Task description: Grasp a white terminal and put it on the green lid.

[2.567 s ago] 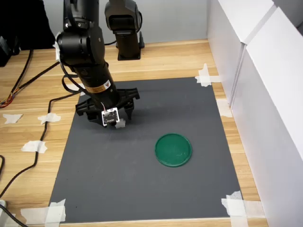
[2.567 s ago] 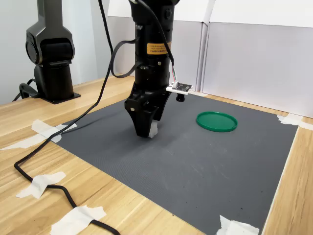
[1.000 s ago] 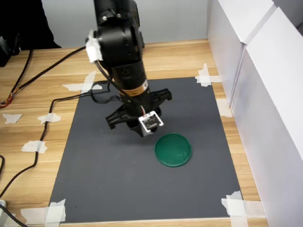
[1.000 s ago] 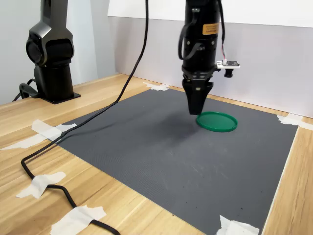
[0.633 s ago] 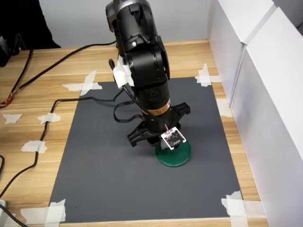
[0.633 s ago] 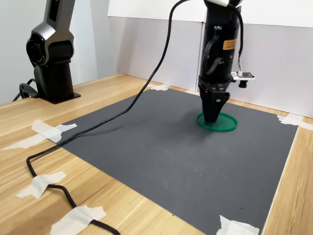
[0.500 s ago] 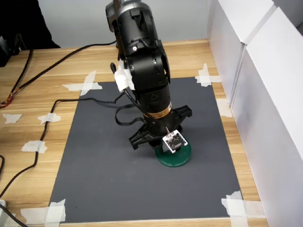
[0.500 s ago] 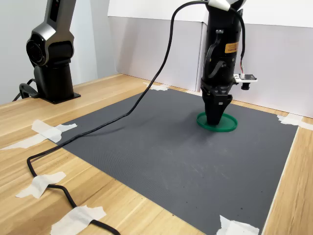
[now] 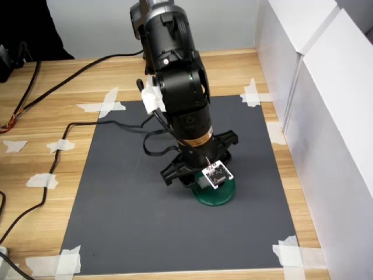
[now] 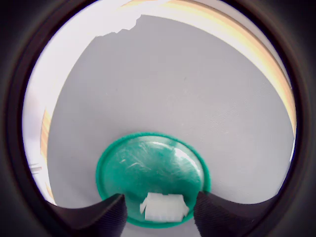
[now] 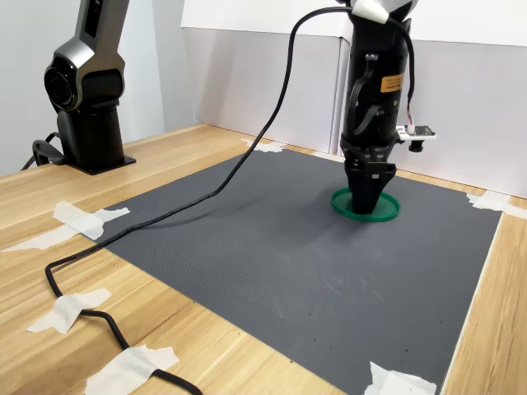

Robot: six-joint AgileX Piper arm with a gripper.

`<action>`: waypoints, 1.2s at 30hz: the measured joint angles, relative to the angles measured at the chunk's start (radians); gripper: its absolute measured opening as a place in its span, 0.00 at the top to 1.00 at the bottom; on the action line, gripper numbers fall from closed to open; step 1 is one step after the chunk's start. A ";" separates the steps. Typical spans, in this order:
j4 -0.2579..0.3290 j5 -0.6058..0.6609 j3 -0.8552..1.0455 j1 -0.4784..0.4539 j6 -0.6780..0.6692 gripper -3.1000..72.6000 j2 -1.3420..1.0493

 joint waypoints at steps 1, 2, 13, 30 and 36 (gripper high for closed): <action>0.003 -0.006 0.007 -0.004 0.004 0.16 -0.023; 0.005 -0.015 0.023 -0.012 0.008 0.16 -0.059; -0.015 -0.464 0.526 -0.294 0.066 0.87 -0.660; -0.054 -0.789 1.387 -0.365 0.271 0.98 -1.696; -0.057 -0.827 1.439 -0.365 0.272 0.98 -1.816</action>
